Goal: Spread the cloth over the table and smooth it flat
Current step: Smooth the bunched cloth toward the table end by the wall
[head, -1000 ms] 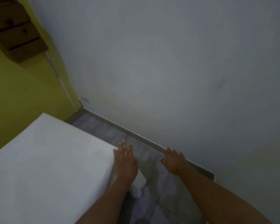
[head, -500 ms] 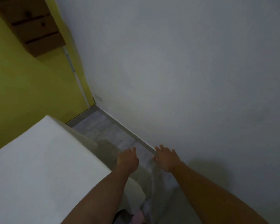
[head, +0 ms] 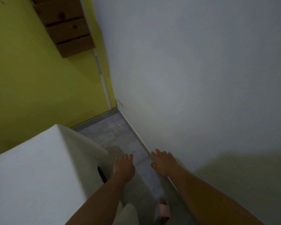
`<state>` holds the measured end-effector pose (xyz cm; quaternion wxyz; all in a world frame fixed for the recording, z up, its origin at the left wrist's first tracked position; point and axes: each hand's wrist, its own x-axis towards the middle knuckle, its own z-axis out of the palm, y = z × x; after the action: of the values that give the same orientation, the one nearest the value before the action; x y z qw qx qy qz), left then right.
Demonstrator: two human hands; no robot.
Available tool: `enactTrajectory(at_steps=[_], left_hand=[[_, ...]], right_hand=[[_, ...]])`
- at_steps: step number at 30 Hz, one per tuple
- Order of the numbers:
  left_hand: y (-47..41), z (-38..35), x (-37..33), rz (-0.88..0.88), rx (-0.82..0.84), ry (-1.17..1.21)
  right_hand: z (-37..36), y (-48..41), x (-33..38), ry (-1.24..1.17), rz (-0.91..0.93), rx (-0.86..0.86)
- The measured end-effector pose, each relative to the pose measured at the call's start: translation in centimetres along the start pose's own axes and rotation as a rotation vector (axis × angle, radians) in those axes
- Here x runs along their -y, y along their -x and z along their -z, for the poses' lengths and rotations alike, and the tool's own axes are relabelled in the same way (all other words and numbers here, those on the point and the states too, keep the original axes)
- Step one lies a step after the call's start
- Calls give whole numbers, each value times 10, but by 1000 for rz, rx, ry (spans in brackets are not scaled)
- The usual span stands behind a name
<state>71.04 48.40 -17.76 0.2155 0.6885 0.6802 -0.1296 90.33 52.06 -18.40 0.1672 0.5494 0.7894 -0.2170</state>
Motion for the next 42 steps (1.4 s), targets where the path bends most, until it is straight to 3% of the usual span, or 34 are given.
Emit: enactTrajectory(at_steps=[7, 15, 30, 42], left_hand=[[-40, 29, -7, 176, -79, 99], [-69, 48, 25, 359, -104, 139], [-203, 148, 210, 617, -159, 258], [-247, 188, 332, 958, -146, 468]], right_hand=[[52, -68, -16, 128, 160, 32], [98, -145, 19, 253, 338, 17], [217, -366, 170, 429, 589, -15], [264, -501, 314, 585, 895, 149]])
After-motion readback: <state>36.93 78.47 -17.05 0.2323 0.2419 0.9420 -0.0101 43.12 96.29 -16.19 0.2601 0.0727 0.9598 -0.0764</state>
